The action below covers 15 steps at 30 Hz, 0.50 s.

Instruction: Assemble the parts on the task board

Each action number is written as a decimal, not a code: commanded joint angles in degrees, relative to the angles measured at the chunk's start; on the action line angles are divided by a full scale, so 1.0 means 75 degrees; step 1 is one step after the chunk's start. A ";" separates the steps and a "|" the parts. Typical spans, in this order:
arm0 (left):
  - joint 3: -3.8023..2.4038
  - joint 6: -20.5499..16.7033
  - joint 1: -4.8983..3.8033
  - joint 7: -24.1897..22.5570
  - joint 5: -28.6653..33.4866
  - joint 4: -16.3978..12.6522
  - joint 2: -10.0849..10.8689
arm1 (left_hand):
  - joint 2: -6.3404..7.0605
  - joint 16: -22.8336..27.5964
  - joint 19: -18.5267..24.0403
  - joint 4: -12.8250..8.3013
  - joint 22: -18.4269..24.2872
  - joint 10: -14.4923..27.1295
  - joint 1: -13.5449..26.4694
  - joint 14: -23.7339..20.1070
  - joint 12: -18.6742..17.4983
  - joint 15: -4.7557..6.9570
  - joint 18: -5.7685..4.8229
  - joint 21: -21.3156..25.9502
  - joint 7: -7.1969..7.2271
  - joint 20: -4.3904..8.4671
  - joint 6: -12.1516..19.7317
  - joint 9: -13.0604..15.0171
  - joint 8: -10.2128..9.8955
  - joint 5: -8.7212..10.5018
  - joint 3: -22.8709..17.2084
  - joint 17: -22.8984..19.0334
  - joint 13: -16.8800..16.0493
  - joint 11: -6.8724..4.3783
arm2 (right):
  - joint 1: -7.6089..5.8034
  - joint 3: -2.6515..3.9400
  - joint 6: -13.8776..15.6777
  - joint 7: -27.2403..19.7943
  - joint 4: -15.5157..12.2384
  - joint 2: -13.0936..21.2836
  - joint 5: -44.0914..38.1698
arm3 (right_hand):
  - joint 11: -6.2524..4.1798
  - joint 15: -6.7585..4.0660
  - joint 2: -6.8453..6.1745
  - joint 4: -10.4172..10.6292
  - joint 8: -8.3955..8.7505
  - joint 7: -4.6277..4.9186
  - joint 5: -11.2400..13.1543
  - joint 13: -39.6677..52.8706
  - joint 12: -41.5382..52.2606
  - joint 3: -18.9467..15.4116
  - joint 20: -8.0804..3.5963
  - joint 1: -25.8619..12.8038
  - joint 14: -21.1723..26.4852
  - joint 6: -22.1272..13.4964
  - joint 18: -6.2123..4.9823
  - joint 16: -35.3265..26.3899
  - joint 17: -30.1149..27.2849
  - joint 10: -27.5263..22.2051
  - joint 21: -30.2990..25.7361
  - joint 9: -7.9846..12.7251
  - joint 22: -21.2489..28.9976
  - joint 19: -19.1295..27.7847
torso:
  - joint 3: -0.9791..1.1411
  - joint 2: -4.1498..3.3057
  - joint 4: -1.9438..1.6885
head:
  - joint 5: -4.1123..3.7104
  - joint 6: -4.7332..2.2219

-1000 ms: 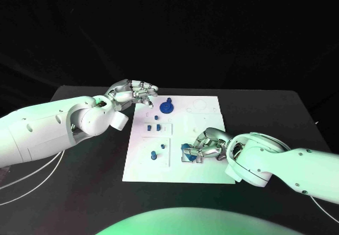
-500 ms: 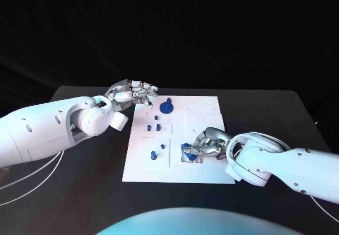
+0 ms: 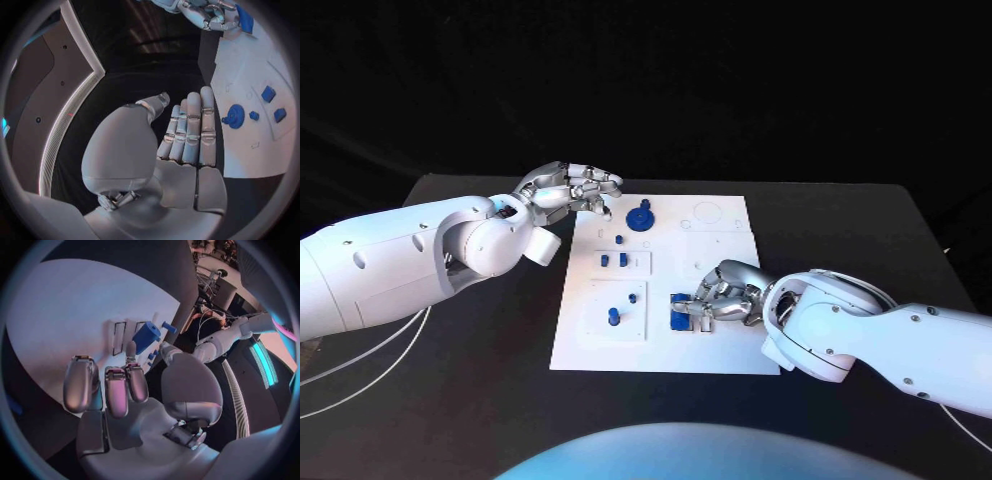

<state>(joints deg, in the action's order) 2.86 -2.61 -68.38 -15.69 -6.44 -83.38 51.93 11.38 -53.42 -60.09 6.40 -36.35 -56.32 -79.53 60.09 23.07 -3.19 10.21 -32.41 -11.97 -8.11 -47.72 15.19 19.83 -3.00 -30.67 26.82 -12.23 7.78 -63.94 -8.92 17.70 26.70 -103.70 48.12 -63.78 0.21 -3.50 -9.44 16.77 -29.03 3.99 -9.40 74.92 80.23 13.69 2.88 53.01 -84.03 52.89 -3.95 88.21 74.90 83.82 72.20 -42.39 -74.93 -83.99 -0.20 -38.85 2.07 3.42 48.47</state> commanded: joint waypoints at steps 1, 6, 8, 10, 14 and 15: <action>-0.0004 0.0112 0.0001 -0.0033 0.0021 -0.0018 -0.0004 | -0.0052 -0.0026 -0.0021 0.0016 0.0007 0.0072 0.0015 -0.0044 0.0024 -0.0018 0.0032 0.0051 -0.0007 -0.0030 0.0037 -0.0008 0.0028 -0.0006 0.0021 -0.0008 -0.0004 -0.0005 | 0.0013 -0.0002 -0.0051 -0.0141 -0.0067 0.0069 -0.0205 | -0.0057 -0.0038 0.0166 -0.0022 -0.0040 -0.0006 -0.0173 0.0876 0.0021 -0.0062 -0.0051 0.0117 -0.0648 -0.0017 0.0078 -0.0017 0.1304 0.0019 -0.0008 -0.0016 -0.1306 -0.0026 | 0.0001 0.0006 -0.0001 | -0.0007 -0.0004; -0.0004 0.0107 0.0001 -0.0033 0.0021 -0.0021 0.0005 | -0.0052 -0.0026 -0.0021 0.0016 0.0007 0.0072 0.0015 -0.0044 0.0024 -0.0018 0.0032 0.0051 -0.0007 -0.0030 0.0037 -0.0008 0.0028 -0.0006 0.0021 -0.0008 -0.0004 -0.0005 | 0.0024 -0.0002 -0.0023 -0.0289 -0.0133 0.0216 -0.0215 | -0.0080 -0.0057 0.0252 -0.0071 -0.0066 -0.0031 -0.0701 0.0942 0.0094 -0.0081 -0.0068 0.0600 -0.0663 0.0026 0.0083 0.0007 0.1368 0.0075 0.0008 -0.0028 -0.1326 -0.0042 | -0.0007 0.0004 0.0004 | 0.0001 -0.0002; -0.0004 0.0105 0.0001 -0.0033 0.0021 -0.0021 0.0009 | -0.0052 -0.0026 -0.0021 0.0016 0.0007 0.0072 0.0015 -0.0044 0.0024 -0.0018 0.0032 0.0051 -0.0007 -0.0030 0.0037 -0.0008 0.0028 -0.0006 0.0021 -0.0008 -0.0004 -0.0005 | 0.0035 -0.0002 -0.0029 -0.0365 -0.0187 0.0269 -0.0199 | -0.0085 -0.0061 0.0248 -0.0085 -0.0075 -0.0037 -0.0694 0.0961 0.0116 -0.0087 -0.0071 0.0697 -0.0665 0.0043 0.0086 0.0012 0.1381 0.0091 0.0018 -0.0031 -0.1333 -0.0047 | -0.0005 0.0005 0.0005 | 0.0004 -0.0004; -0.0004 0.0105 0.0001 -0.0032 0.0021 -0.0020 0.0013 | -0.0052 -0.0026 -0.0021 0.0016 0.0007 0.0072 0.0015 -0.0044 0.0024 -0.0018 0.0032 0.0051 -0.0007 -0.0030 0.0037 -0.0008 0.0028 -0.0006 0.0021 -0.0008 -0.0004 -0.0005 | 0.0053 -0.0002 -0.0049 -0.0424 -0.0252 0.0312 -0.0188 | -0.0099 -0.0070 0.0260 -0.0087 -0.0106 -0.0053 -0.0638 0.0998 0.0157 -0.0092 -0.0077 0.0810 -0.0669 0.0094 0.0090 0.0018 0.1399 0.0119 0.0041 -0.0041 -0.1344 -0.0058 | 0.0000 0.0004 0.0004 | 0.0010 -0.0005; -0.0003 0.0107 0.0001 -0.0032 0.0021 -0.0017 0.0012 | -0.0052 -0.0026 -0.0021 0.0016 0.0007 0.0072 0.0015 -0.0044 0.0024 -0.0018 0.0032 0.0051 -0.0007 -0.0030 0.0037 -0.0008 0.0028 -0.0006 0.0021 -0.0008 -0.0004 -0.0005 | 0.0073 -0.0002 -0.0088 -0.0470 -0.0293 0.0341 -0.0178 | -0.0109 -0.0078 0.0277 -0.0079 -0.0129 -0.0066 -0.0553 0.1009 0.0168 -0.0095 -0.0083 0.0889 -0.0672 0.0128 0.0093 0.0023 0.1412 0.0129 0.0054 -0.0048 -0.1352 -0.0065 | 0.0002 0.0004 0.0006 | -0.0003 -0.0008; -0.0003 0.0109 0.0001 -0.0032 0.0021 -0.0016 0.0011 | -0.0052 -0.0026 -0.0021 0.0016 0.0007 0.0072 0.0015 -0.0044 0.0024 -0.0018 0.0032 0.0051 -0.0007 -0.0030 0.0037 -0.0008 0.0028 -0.0006 0.0021 -0.0008 -0.0004 -0.0005 | 0.0077 -0.0002 -0.0098 -0.0474 -0.0293 0.0343 -0.0177 | -0.0111 -0.0080 0.0280 -0.0079 -0.0135 -0.0069 -0.0543 0.1011 0.0170 -0.0095 -0.0084 0.0902 -0.0674 0.0137 0.0096 0.0025 0.1418 0.0130 0.0071 -0.0051 -0.1358 -0.0070 | 0.0003 0.0005 0.0006 | -0.0005 -0.0009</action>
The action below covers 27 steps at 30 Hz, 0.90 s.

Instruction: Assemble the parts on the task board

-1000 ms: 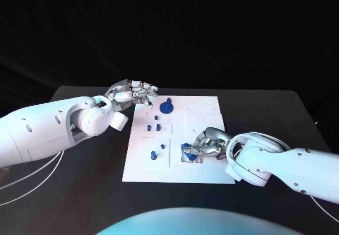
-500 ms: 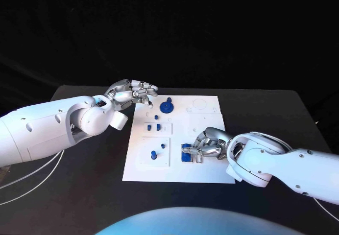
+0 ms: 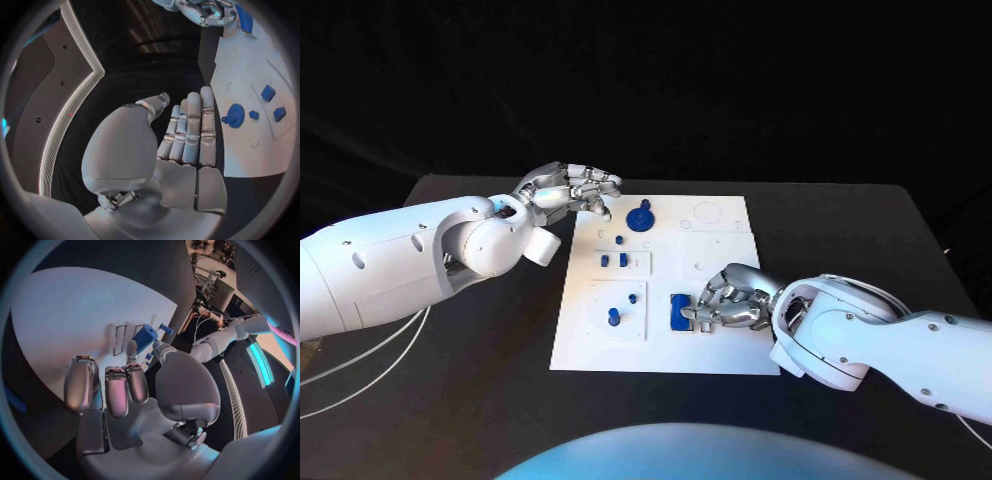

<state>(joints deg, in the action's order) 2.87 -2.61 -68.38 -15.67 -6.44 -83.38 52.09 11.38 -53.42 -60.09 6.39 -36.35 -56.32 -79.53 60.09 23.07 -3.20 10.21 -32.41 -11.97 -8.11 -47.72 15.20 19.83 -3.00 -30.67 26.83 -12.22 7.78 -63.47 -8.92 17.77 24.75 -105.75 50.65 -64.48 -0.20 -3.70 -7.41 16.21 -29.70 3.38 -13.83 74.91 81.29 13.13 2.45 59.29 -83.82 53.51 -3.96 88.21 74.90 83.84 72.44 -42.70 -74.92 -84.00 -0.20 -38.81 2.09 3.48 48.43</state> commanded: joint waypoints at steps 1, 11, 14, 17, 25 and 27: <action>-0.0004 0.0110 0.0001 -0.0035 0.0021 -0.0016 -0.0010 | -0.0052 -0.0026 -0.0021 0.0016 0.0008 0.0072 0.0015 -0.0044 0.0024 -0.0018 0.0031 0.0051 -0.0008 -0.0030 0.0037 -0.0009 0.0028 -0.0006 0.0021 -0.0008 -0.0004 -0.0005 | 0.0016 -0.0003 -0.0114 -0.0217 -0.0019 0.0007 -0.0082 | -0.0061 -0.0055 0.0017 -0.0001 -0.0058 0.0007 0.0061 0.1013 0.0030 -0.0021 -0.0029 0.0082 -0.0703 0.0072 0.0099 0.0029 0.1427 0.0130 0.0050 -0.0014 -0.1363 -0.0074 | 0.0001 0.0000 0.0000 | -0.0015 -0.0003; -0.0004 0.0112 0.0002 -0.0042 0.0021 -0.0013 -0.0019 | -0.0052 -0.0026 -0.0021 0.0016 0.0008 0.0072 0.0015 -0.0044 0.0024 -0.0018 0.0031 0.0051 -0.0008 -0.0030 0.0037 -0.0009 0.0028 -0.0006 0.0021 -0.0008 -0.0004 -0.0005 | 0.0029 -0.0003 -0.0326 -0.0164 0.0001 -0.0062 -0.0094 | -0.0080 -0.0068 0.0032 0.0019 -0.0115 -0.0018 0.0082 0.1014 0.0031 -0.0037 -0.0038 0.0110 -0.0703 0.0150 0.0098 0.0028 0.1426 0.0133 0.0047 -0.0040 -0.1366 -0.0075 | -0.0007 -0.0001 -0.0004 | -0.0025 0.0004; -0.0003 0.0115 0.0002 -0.0044 0.0021 -0.0015 -0.0019 | -0.0055 -0.0028 -0.0025 0.0018 0.0022 0.0092 0.0016 -0.0053 0.0056 -0.0020 0.0032 0.0068 -0.0009 -0.0032 0.0054 -0.0018 0.0057 -0.0006 0.0017 -0.0011 0.0000 -0.0004 | 0.0034 -0.0003 -0.0386 -0.0100 0.0040 -0.0095 -0.0157 | -0.0100 -0.0085 0.0068 -0.0006 -0.0149 -0.0041 0.0082 0.1012 0.0026 -0.0012 -0.0051 0.0221 -0.0703 0.0172 0.0098 0.0029 0.1429 0.0132 0.0045 -0.0064 -0.1370 -0.0076 | -0.0010 -0.0002 -0.0006 | -0.0027 0.0009; -0.0003 0.0115 0.0002 -0.0047 0.0021 -0.0016 -0.0018 | -0.0055 -0.0028 -0.0025 0.0018 0.0022 0.0092 0.0016 -0.0053 0.0056 -0.0020 0.0032 0.0068 -0.0009 -0.0032 0.0054 -0.0018 0.0057 -0.0006 0.0017 -0.0011 0.0000 -0.0004 | 0.0043 -0.0003 -0.0457 -0.0045 0.0079 -0.0130 -0.0207 | -0.0116 -0.0100 0.0082 -0.0037 -0.0183 -0.0058 0.0084 0.1020 0.0032 0.0014 -0.0063 0.0349 -0.0704 0.0191 0.0100 0.0030 0.1433 0.0137 0.0052 -0.0089 -0.1377 -0.0081 | -0.0009 -0.0002 -0.0009 | -0.0020 0.0015; -0.0003 0.0111 0.0002 -0.0043 0.0021 -0.0016 -0.0011 | -0.0055 -0.0028 -0.0025 0.0018 0.0022 0.0092 0.0016 -0.0053 0.0056 -0.0020 0.0032 0.0068 -0.0009 -0.0032 0.0054 -0.0018 0.0057 -0.0006 0.0017 -0.0011 0.0000 -0.0004 | 0.0068 -0.0004 -0.0474 0.0067 0.0141 -0.0179 -0.0284 | -0.0138 -0.0119 0.0109 -0.0071 -0.0226 -0.0082 0.0127 0.1048 0.0062 0.0069 -0.0082 0.0540 -0.0707 0.0208 0.0102 0.0034 0.1445 0.0158 0.0060 -0.0122 -0.1387 -0.0087 | -0.0007 -0.0004 -0.0007 | -0.0017 0.0030; -0.0003 0.0111 0.0002 -0.0043 0.0021 -0.0015 -0.0011 | -0.0055 -0.0028 -0.0025 0.0018 0.0022 0.0092 0.0016 -0.0053 0.0056 -0.0020 0.0032 0.0068 -0.0009 -0.0032 0.0054 -0.0018 0.0057 -0.0006 0.0017 -0.0011 0.0000 -0.0004 | 0.0070 -0.0004 -0.0440 0.0096 0.0169 -0.0177 -0.0300 | -0.0145 -0.0125 0.0166 -0.0048 -0.0239 -0.0089 0.0127 0.1064 0.0079 0.0100 -0.0088 0.0567 -0.0707 0.0220 0.0103 0.0035 0.1448 0.0171 0.0063 -0.0130 -0.1390 -0.0090 | -0.0006 -0.0002 -0.0005 | -0.0017 0.0030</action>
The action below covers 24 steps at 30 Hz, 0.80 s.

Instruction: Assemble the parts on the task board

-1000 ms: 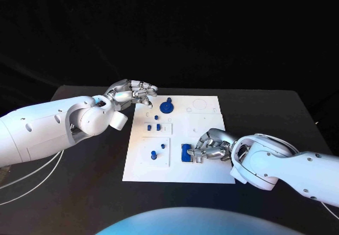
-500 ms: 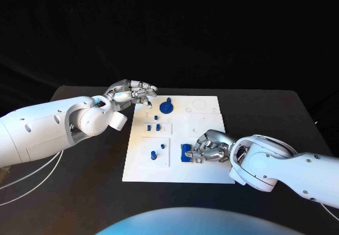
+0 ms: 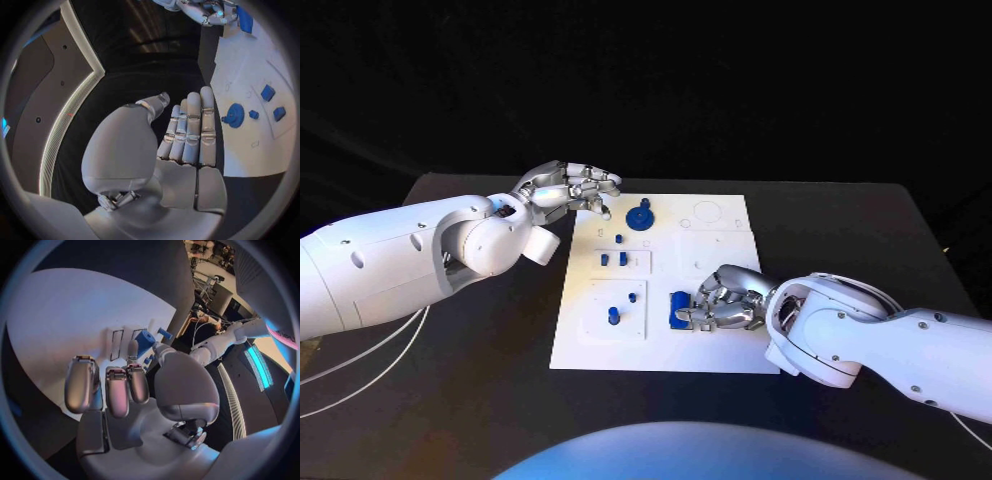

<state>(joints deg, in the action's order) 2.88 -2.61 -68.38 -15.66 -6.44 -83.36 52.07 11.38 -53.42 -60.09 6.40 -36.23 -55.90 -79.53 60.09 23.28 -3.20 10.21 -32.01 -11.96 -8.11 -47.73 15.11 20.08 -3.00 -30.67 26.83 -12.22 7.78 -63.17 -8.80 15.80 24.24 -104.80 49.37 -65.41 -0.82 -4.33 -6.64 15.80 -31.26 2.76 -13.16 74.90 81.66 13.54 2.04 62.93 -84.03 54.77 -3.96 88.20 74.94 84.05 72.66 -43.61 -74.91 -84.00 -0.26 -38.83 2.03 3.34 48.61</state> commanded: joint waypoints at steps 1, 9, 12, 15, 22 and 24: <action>-0.0004 0.0111 0.0002 -0.0045 0.0021 -0.0018 -0.0009 | -0.0055 -0.0028 -0.0025 0.0018 0.0005 0.0036 0.0017 -0.0053 0.0027 -0.0019 0.0033 0.0014 -0.0009 -0.0032 0.0054 -0.0007 0.0024 -0.0006 0.0017 -0.0012 0.0000 -0.0004 | 0.0031 -0.0018 -0.0154 0.0182 0.0066 -0.0003 -0.0189 | -0.0065 -0.0044 0.0082 0.0014 -0.0035 -0.0010 0.0035 0.1075 0.0040 0.0055 -0.0035 0.0088 -0.0681 0.0057 0.0105 0.0036 0.1447 0.0150 0.0042 -0.0012 -0.1395 -0.0093 | 0.0001 0.0001 0.0003 | -0.0001 0.0004; -0.0004 0.0115 0.0002 -0.0040 0.0021 -0.0019 -0.0001 | -0.0055 -0.0028 -0.0025 0.0018 0.0005 0.0036 0.0017 -0.0053 0.0027 -0.0019 0.0033 0.0014 -0.0009 -0.0032 0.0054 -0.0007 0.0024 -0.0006 0.0017 -0.0012 0.0000 -0.0004 | 0.0033 -0.0019 -0.0072 0.0205 0.0184 0.0073 -0.0406 | -0.0101 -0.0072 0.0156 -0.0006 -0.0085 -0.0052 0.0032 0.1167 0.0145 0.0144 -0.0060 0.0242 -0.0692 0.0090 0.0125 0.0055 0.1497 0.0221 0.0152 -0.0046 -0.1433 -0.0135 | 0.0004 0.0000 0.0007 | 0.0007 0.0003; -0.0004 0.0114 0.0002 -0.0037 0.0021 -0.0022 0.0006 | -0.0057 -0.0028 -0.0027 0.0020 0.0011 0.0043 0.0018 -0.0056 0.0039 -0.0020 0.0032 0.0021 -0.0011 -0.0033 0.0061 -0.0011 0.0036 -0.0006 0.0015 -0.0013 0.0002 -0.0003 | 0.0033 -0.0018 -0.0054 0.0159 0.0183 0.0103 -0.0740 | -0.0116 -0.0091 0.0117 -0.0070 -0.0098 -0.0063 0.0505 0.1164 0.0134 0.0284 -0.0083 0.0463 -0.0694 0.0061 0.0130 0.0058 0.1505 0.0218 0.0165 -0.0068 -0.1449 -0.0146 | 0.0005 -0.0004 0.0010 | 0.0014 0.0007; -0.0003 0.0113 0.0002 -0.0034 0.0021 -0.0022 0.0009 | -0.0057 -0.0028 -0.0027 0.0020 0.0011 0.0043 0.0018 -0.0056 0.0039 -0.0020 0.0032 0.0021 -0.0011 -0.0033 0.0061 -0.0011 0.0036 -0.0006 0.0015 -0.0013 0.0002 -0.0003 | 0.0032 -0.0018 -0.0054 0.0092 0.0167 0.0138 -0.0934 | -0.0118 -0.0091 0.0089 -0.0085 -0.0100 -0.0066 0.0536 0.1174 0.0145 0.0299 -0.0084 0.0493 -0.0695 0.0061 0.0132 0.0060 0.1511 0.0225 0.0177 -0.0071 -0.1453 -0.0150 | 0.0008 -0.0004 0.0009 | 0.0012 0.0005; -0.0003 0.0109 0.0002 -0.0033 0.0021 -0.0020 0.0013 | -0.0057 -0.0028 -0.0027 0.0020 0.0011 0.0043 0.0018 -0.0056 0.0039 -0.0020 0.0032 0.0021 -0.0011 -0.0033 0.0061 -0.0011 0.0036 -0.0006 0.0015 -0.0013 0.0002 -0.0003 | 0.0030 -0.0017 0.0166 -0.0078 0.0089 0.0195 -0.1020 | -0.0113 -0.0090 0.0035 -0.0067 -0.0102 -0.0057 0.0576 0.1165 0.0133 0.0296 -0.0084 0.0480 -0.0693 0.0064 0.0131 0.0057 0.1503 0.0218 0.0164 -0.0073 -0.1453 -0.0148 | 0.0006 0.0001 0.0007 | 0.0006 -0.0001; -0.0002 0.0110 0.0002 -0.0033 0.0021 -0.0019 0.0013 | -0.0057 -0.0028 -0.0027 0.0020 0.0011 0.0043 0.0018 -0.0056 0.0039 -0.0020 0.0032 0.0021 -0.0011 -0.0033 0.0061 -0.0011 0.0036 -0.0006 0.0015 -0.0013 0.0002 -0.0003 | 0.0030 -0.0016 0.0364 -0.0176 0.0041 0.0245 -0.0990 | -0.0109 -0.0088 0.0029 -0.0036 -0.0105 -0.0053 0.0585 0.1160 0.0127 0.0292 -0.0084 0.0449 -0.0691 0.0070 0.0130 0.0053 0.1493 0.0215 0.0158 -0.0073 -0.1453 -0.0146 | 0.0007 0.0001 0.0006 | 0.0009 -0.0005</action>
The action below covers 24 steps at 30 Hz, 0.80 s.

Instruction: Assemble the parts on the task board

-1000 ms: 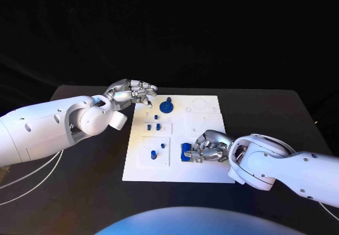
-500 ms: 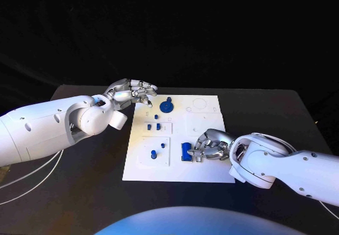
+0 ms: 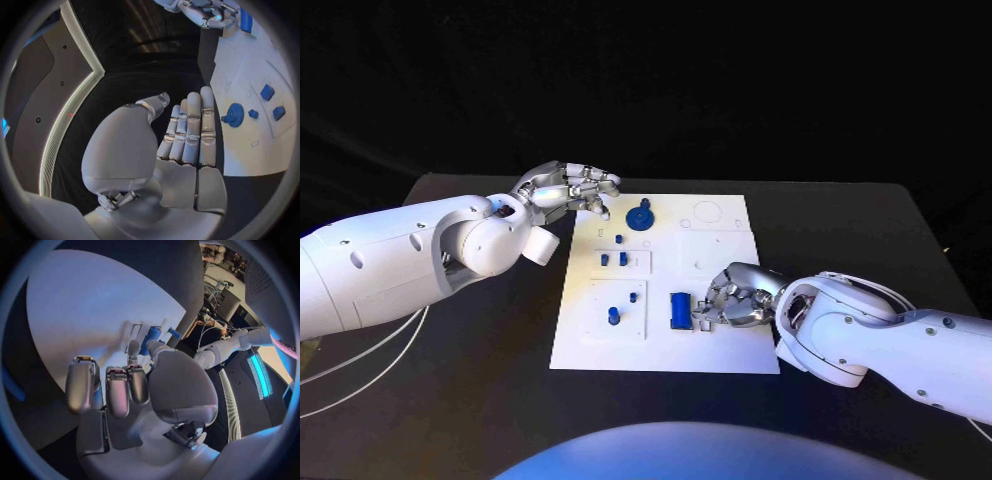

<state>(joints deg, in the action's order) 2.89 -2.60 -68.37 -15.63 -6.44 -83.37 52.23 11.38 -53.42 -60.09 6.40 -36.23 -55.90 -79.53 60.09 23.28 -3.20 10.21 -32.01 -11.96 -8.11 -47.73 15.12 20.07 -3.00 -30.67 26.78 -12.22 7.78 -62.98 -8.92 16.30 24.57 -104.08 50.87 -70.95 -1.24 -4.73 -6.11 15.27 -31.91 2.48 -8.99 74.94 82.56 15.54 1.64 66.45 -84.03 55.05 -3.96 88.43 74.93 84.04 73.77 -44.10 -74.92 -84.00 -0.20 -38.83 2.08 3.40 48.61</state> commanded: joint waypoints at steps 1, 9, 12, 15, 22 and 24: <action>-0.0003 0.0109 0.0001 -0.0037 0.0021 -0.0016 -0.0007 | -0.0057 -0.0028 -0.0027 0.0020 0.0011 0.0043 0.0018 -0.0057 0.0039 -0.0020 0.0032 0.0021 -0.0011 -0.0033 0.0061 -0.0012 0.0036 -0.0006 0.0015 -0.0007 0.0002 -0.0003 | 0.0002 0.0000 0.0432 -0.0299 -0.0086 0.0085 -0.0220 | -0.0053 -0.0033 -0.0042 0.0039 -0.0017 -0.0016 0.0029 0.1152 0.0003 0.0025 -0.0030 -0.0024 -0.0690 0.0034 0.0130 0.0021 0.1490 0.0215 0.0005 -0.0008 -0.1451 -0.0145 | -0.0002 0.0002 -0.0002 | 0.0001 -0.0007; 0.0000 0.0107 0.0001 -0.0043 0.0021 -0.0014 -0.0008 | -0.0057 -0.0028 -0.0027 0.0020 0.0011 0.0043 0.0018 -0.0057 0.0039 -0.0020 0.0032 0.0021 -0.0011 -0.0033 0.0061 -0.0012 0.0036 -0.0006 0.0015 -0.0007 0.0002 -0.0003 | -0.0217 0.0016 0.1285 -0.0967 -0.0305 0.0718 0.0507 | 0.0114 0.0085 -0.0240 0.0001 0.0452 0.0203 -0.0096 0.1029 -0.0160 0.0169 0.0039 0.0154 -0.0662 -0.0498 0.0096 -0.0030 0.1363 0.0100 -0.0242 0.0198 -0.1403 -0.0069 | -0.0017 0.0012 0.0007 | -0.0100 -0.0053; 0.0001 0.0104 0.0001 -0.0044 0.0021 -0.0010 -0.0011 | -0.0057 -0.0028 -0.0027 0.0020 0.0011 0.0043 0.0018 -0.0057 0.0039 -0.0020 0.0032 0.0021 -0.0011 -0.0033 0.0061 -0.0012 0.0036 -0.0006 0.0015 -0.0007 0.0002 -0.0003 | -0.0402 0.0018 0.1330 -0.1132 -0.0208 0.1096 0.0777 | 0.0300 0.0248 -0.0332 -0.0012 0.0826 0.0408 -0.0047 0.0958 -0.0254 0.0208 0.0166 0.0209 -0.0656 -0.0750 0.0092 -0.0041 0.1339 0.0017 -0.0316 0.0375 -0.1393 -0.0044 | -0.0026 0.0025 0.0012 | -0.0187 -0.0082; 0.0003 0.0098 0.0001 -0.0043 0.0021 0.0000 -0.0018 | -0.0057 -0.0028 -0.0027 0.0020 0.0011 0.0043 0.0018 -0.0057 0.0039 -0.0020 0.0032 0.0021 -0.0011 -0.0033 0.0061 -0.0012 0.0036 -0.0006 0.0015 -0.0007 0.0002 -0.0003 | -0.0558 0.0019 0.1269 -0.1178 -0.0041 0.1438 0.0919 | 0.0348 0.0294 -0.0377 0.0035 0.0942 0.0455 0.0023 0.0940 -0.0277 0.0158 0.0215 0.0143 -0.0654 -0.0767 0.0091 -0.0044 0.1333 -0.0006 -0.0316 0.0427 -0.1397 -0.0044 | -0.0021 0.0032 0.0017 | -0.0283 -0.0116; 0.0005 0.0100 0.0001 -0.0042 0.0021 0.0014 -0.0051 | -0.0057 -0.0028 -0.0027 0.0020 0.0011 0.0043 0.0018 -0.0057 0.0039 -0.0020 0.0032 0.0021 -0.0011 -0.0033 0.0061 -0.0012 0.0036 -0.0006 0.0015 -0.0007 0.0002 -0.0003 | -0.0683 0.0016 0.0763 -0.1062 0.0131 0.2006 0.0887 | 0.0331 0.0294 -0.0371 0.0125 0.0972 0.0423 -0.0099 0.0923 -0.0297 0.0020 0.0248 0.0031 -0.0655 -0.0541 0.0089 -0.0040 0.1343 -0.0021 -0.0287 0.0439 -0.1410 -0.0057 | -0.0018 0.0031 0.0011 | -0.0420 -0.0106; 0.0005 0.0096 0.0001 -0.0040 0.0021 0.0026 -0.0060 | -0.0057 -0.0028 -0.0027 0.0020 0.0011 0.0043 0.0018 -0.0057 0.0039 -0.0020 0.0032 0.0021 -0.0011 -0.0033 0.0061 -0.0012 0.0036 -0.0006 0.0015 -0.0007 0.0002 -0.0003 | -0.0688 0.0006 0.0508 -0.0996 0.0156 0.2121 0.0716 | 0.0314 0.0282 -0.0344 0.0150 0.0979 0.0401 -0.0038 0.0899 -0.0326 -0.0027 0.0247 -0.0020 -0.0658 -0.0461 0.0099 -0.0035 0.1357 -0.0037 -0.0218 0.0442 -0.1429 -0.0079 | -0.0016 0.0035 0.0031 | -0.0434 -0.0101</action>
<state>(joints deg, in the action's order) 2.95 -2.61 -68.37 -15.61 -6.44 -83.16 51.93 11.38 -53.42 -60.09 6.40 -36.23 -55.90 -79.53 60.09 23.28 -3.20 10.21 -32.01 -11.96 -8.11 -47.73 15.08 20.07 -3.00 -30.67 26.79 -12.22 7.78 -68.16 -8.81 23.82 17.44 -102.94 66.55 -65.07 1.09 -2.76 -8.59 16.46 -24.80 5.52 -9.66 74.93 80.31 15.59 3.11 66.94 -83.92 51.39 -3.96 88.43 74.92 83.89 71.90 -40.84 -74.94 -83.99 -0.34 -38.59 2.19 0.39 47.78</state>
